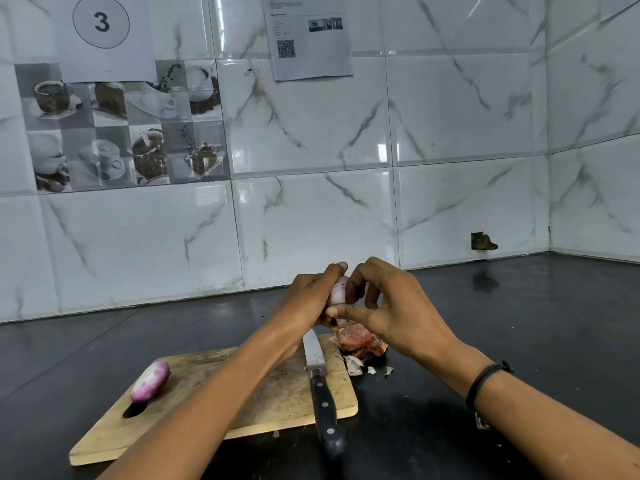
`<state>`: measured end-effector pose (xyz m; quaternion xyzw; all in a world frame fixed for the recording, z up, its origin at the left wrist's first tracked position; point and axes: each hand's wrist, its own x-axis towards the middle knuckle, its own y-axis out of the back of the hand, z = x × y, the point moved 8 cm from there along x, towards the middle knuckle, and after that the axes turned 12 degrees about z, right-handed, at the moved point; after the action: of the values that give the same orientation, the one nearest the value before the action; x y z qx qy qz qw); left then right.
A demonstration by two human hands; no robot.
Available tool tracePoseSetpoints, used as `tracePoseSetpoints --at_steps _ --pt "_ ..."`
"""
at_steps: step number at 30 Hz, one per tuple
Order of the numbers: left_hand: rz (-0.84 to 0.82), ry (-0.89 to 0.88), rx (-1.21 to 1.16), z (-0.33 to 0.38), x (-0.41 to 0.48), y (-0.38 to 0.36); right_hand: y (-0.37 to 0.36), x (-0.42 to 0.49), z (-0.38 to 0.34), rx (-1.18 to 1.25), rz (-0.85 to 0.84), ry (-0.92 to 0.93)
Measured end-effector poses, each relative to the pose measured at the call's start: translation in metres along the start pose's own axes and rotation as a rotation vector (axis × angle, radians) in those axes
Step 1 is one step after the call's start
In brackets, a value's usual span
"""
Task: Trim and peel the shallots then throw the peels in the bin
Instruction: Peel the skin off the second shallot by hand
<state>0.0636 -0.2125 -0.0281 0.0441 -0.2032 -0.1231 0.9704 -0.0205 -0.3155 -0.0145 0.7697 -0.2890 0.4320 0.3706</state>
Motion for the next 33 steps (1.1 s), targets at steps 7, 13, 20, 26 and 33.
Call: tracePoseSetpoints --at_steps 7,13,20,26,33 --pt "-0.004 0.011 -0.009 0.0 -0.001 -0.002 0.007 -0.001 -0.007 -0.002 0.067 0.019" --pt "0.014 -0.025 0.081 0.001 -0.001 -0.001 0.003 -0.002 -0.011 -0.021 0.022 0.066" --pt "0.029 -0.025 0.131 -0.001 -0.001 0.0 0.001 -0.003 -0.014 -0.1 0.015 0.107" --pt "0.009 0.011 0.014 -0.002 0.002 0.0 0.007 -0.003 -0.006 -0.09 0.058 0.003" --pt "0.01 0.05 -0.035 -0.004 0.001 0.002 0.008 0.0 -0.002 -0.024 0.049 -0.046"
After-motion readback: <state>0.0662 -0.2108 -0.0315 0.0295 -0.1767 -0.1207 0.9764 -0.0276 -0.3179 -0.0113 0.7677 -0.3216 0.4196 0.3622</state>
